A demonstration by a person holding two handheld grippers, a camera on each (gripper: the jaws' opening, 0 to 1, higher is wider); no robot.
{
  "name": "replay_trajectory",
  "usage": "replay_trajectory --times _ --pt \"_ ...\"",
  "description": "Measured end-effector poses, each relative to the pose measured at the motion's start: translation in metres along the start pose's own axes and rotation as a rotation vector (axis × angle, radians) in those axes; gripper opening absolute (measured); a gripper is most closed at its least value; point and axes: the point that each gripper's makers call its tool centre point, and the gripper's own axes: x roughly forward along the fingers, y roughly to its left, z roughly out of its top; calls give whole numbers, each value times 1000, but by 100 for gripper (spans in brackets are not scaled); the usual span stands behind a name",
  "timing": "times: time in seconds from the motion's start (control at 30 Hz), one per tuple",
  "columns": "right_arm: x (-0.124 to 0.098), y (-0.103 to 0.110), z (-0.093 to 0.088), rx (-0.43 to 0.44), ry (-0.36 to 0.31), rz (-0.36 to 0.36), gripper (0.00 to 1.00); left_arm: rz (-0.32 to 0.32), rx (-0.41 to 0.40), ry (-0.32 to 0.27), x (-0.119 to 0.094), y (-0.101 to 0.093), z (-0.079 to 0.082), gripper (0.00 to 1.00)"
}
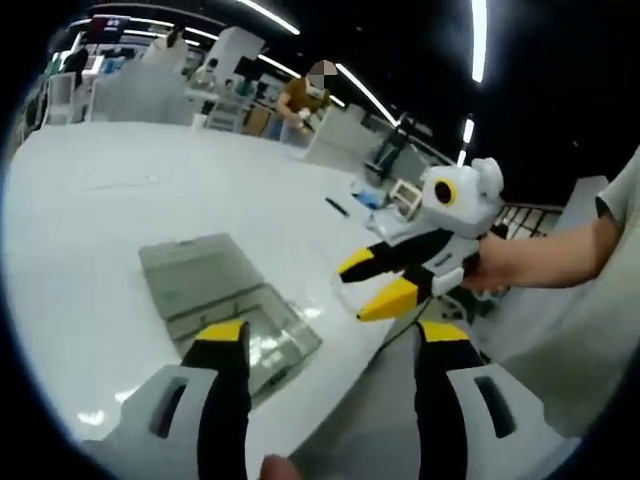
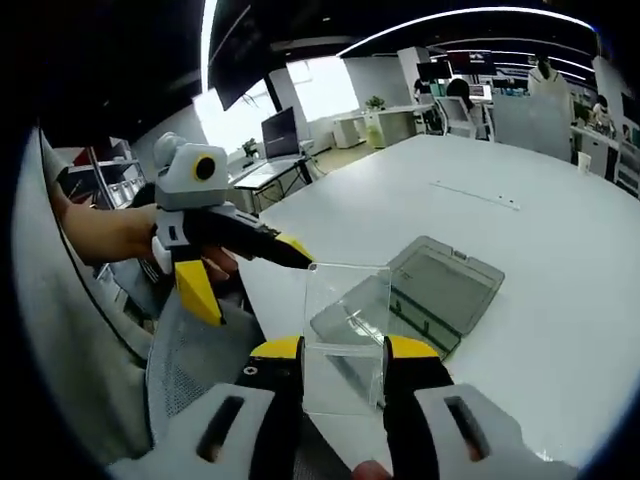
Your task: Insert the divider into the dual guide fixture by aligning both edges with the guide slots and pushing it downward to the bottom, including one-sided entry, uneven engagement, binding, and posture correction.
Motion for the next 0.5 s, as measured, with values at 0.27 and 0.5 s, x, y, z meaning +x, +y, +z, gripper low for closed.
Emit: replay_trajectory --times 0.27,0.5 --pt "4 11 9 13 -28 76 26 -40 1 -12 -1 -2 7 62" --pt "6 23 14 44 -61 149 26 -79 -9 -20 -2 -5 12 62"
